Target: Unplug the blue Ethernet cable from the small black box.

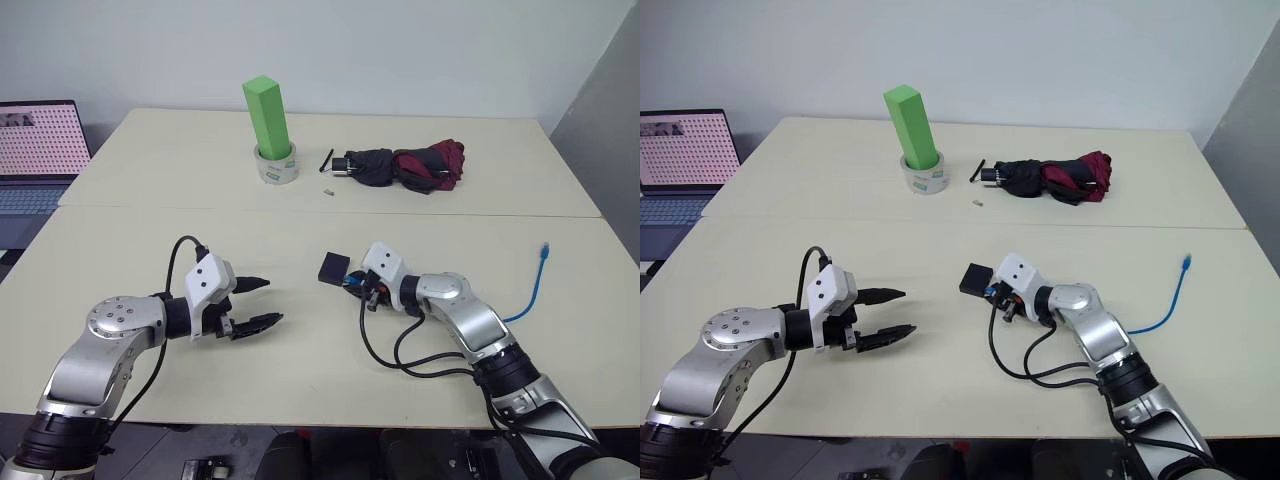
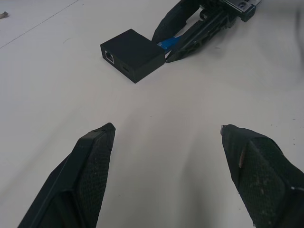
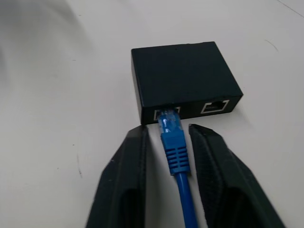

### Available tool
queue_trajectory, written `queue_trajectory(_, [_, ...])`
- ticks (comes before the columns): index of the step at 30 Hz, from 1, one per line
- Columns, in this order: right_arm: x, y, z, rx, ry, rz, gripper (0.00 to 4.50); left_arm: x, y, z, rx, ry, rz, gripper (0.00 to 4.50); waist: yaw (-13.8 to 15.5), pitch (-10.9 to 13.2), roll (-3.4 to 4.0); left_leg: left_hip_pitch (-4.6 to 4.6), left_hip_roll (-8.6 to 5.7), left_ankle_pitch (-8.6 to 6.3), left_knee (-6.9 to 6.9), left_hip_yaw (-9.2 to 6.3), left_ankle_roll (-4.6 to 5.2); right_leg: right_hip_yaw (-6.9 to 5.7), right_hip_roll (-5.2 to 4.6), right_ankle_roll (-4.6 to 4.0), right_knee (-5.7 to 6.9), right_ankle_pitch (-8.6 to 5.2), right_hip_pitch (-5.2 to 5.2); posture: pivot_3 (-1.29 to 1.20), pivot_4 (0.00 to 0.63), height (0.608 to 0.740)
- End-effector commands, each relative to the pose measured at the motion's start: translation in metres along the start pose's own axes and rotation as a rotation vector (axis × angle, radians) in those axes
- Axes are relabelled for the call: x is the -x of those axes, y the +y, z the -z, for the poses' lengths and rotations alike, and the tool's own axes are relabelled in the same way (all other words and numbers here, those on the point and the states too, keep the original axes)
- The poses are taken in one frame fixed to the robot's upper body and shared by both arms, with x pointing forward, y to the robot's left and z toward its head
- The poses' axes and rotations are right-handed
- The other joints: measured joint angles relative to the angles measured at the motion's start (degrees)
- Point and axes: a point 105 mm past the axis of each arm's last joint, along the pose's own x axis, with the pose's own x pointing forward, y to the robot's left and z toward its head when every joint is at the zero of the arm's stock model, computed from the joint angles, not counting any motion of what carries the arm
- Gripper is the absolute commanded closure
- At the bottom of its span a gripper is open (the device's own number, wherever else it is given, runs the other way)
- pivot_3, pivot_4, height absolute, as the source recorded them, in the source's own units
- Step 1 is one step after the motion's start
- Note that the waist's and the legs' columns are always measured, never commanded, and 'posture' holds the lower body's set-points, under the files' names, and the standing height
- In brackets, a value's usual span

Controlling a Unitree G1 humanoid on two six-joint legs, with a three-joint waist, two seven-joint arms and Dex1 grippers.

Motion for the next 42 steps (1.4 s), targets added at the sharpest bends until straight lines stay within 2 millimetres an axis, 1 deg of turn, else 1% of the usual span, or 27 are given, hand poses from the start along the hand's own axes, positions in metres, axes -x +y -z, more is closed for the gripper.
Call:
queue_trajectory(1, [0.007,-0.001,0.0,0.068,0.015,0.008,4.26,-0.001,0.002,-0.006,-0.01,-0.03,-0.008,0.7,0.1,0.0,0.0,-0.01,0.0,0.0,0.0,-0.01,0.0,0.0,0.0,0.0,-0.01,0.0,0.0,0.0,0.15,0.74])
queue_trajectory(3, [0.011,0.0,-0.006,0.14,0.002,0.011,4.31,-0.003,0.005,-0.008,0.028,-0.058,-0.021,0.7,0.2,0.0,0.0,-0.02,-0.01,0.0,0.0,-0.01,0.0,-0.01,-0.01,0.0,-0.01,0.0,0.0,0.0,0.15,0.74])
queue_trajectory(5, [0.017,0.002,-0.016,0.25,-0.036,0.017,4.31,-0.005,0.009,-0.011,0.097,-0.096,-0.033,0.7,0.2,0.0,0.0,-0.05,-0.02,0.0,0.0,-0.02,0.0,-0.02,-0.02,0.0,-0.03,0.0,-0.01,0.0,0.15,0.74])
queue_trajectory(7, [0.021,0.003,-0.022,0.345,-0.053,0.032,4.31,-0.008,0.009,-0.014,0.157,-0.123,-0.025,0.7,0.1,0.0,0.0,-0.08,-0.02,0.0,0.01,-0.02,0.0,-0.02,-0.02,0.0,-0.05,0.0,-0.03,0.0,0.15,0.74])
queue_trajectory(10, [0.035,0.008,-0.034,0.684,-0.09,0.037,4.31,-0.016,0.005,-0.031,0.312,-0.227,0.042,0.7,0.0,0.0,0.0,-0.09,-0.01,0.0,0.0,0.0,0.0,-0.02,-0.02,0.0,-0.03,0.0,-0.06,0.0,0.15,0.74])
queue_trajectory(13, [0.043,0.016,-0.049,0.92,-0.177,0.025,4.31,-0.02,0.007,-0.042,0.382,-0.275,0.078,0.7,0.0,0.0,-0.03,-0.1,-0.02,0.0,0.02,-0.01,0.0,-0.02,-0.02,0.0,-0.05,0.0,-0.04,0.0,0.15,0.74])
queue_trajectory(17, [0.047,0.027,-0.062,1.017,-0.297,0.008,4.31,-0.025,-0.005,-0.054,0.408,-0.298,0.171,0.7,-0.3,0.0,-0.03,-0.06,0.03,0.01,0.01,0.01,-0.02,-0.01,0.02,0.0,-0.03,0.0,-0.04,0.0,0.15,0.74])
queue_trajectory(19, [0.049,0.033,-0.068,1.057,-0.358,0.007,4.31,-0.029,-0.011,-0.056,0.414,-0.295,0.215,0.7,-0.2,0.0,-0.03,-0.07,0.04,0.01,0.01,0.01,-0.02,-0.02,0.02,0.0,-0.03,0.0,-0.05,0.0,0.15,0.74])
queue_trajectory(22, [0.049,0.036,-0.076,1.079,-0.412,0.025,4.31,-0.031,-0.018,-0.058,0.419,-0.287,0.268,0.7,-0.1,0.0,-0.03,-0.07,0.03,0.01,0.02,0.01,-0.03,-0.01,0.01,0.0,-0.05,0.0,-0.02,0.0,0.15,0.74])
queue_trajectory(27, [0.052,0.036,-0.079,1.094,-0.445,0.042,4.31,-0.033,-0.016,-0.065,0.435,-0.332,0.28,0.7,0.1,0.0,-0.03,-0.07,0.01,0.02,0.07,0.01,-0.03,0.0,0.0,0.0,-0.06,0.0,0.0,0.0,0.15,0.74])
queue_trajectory(29, [0.053,0.036,-0.08,1.098,-0.455,0.049,4.31,-0.032,-0.014,-0.069,0.443,-0.358,0.286,1.07,0.0,0.0,-0.03,-0.06,0.01,0.02,0.08,0.01,-0.03,0.0,-0.01,0.0,-0.06,0.0,0.02,0.0,0.15,0.74])
queue_trajectory(31, [0.054,0.035,-0.079,1.096,-0.459,0.053,4.31,-0.028,-0.013,-0.071,0.465,-0.38,0.302,1.3,0.0,0.0,-0.03,-0.06,0.01,0.02,0.08,0.01,-0.03,0.0,-0.01,0.0,-0.06,0.0,0.01,0.0,0.15,0.74])
queue_trajectory(36, [0.056,0.034,-0.077,1.095,-0.462,0.053,4.31,-0.024,-0.016,-0.073,0.499,-0.391,0.339,2.52,0.0,0.0,-0.03,-0.06,0.02,0.02,0.07,0.01,-0.03,0.0,0.0,0.0,-0.06,0.0,0.01,0.0,0.15,0.74])
queue_trajectory(41, [0.055,0.034,-0.077,1.097,-0.472,0.056,4.31,-0.023,-0.017,-0.075,0.52,-0.399,0.35,3.6,0.0,0.0,-0.03,-0.06,0.01,0.02,0.07,0.01,-0.03,0.0,-0.01,0.0,-0.06,0.0,0.01,0.0,0.15,0.74])
queue_trajectory(42, [0.055,0.034,-0.077,1.098,-0.473,0.056,4.31,-0.022,-0.017,-0.075,0.522,-0.399,0.35,3.72,0.0,0.0,-0.03,-0.06,0.01,0.02,0.07,0.01,-0.03,0.0,-0.01,0.0,-0.06,0.0,0.01,0.0,0.15,0.74])
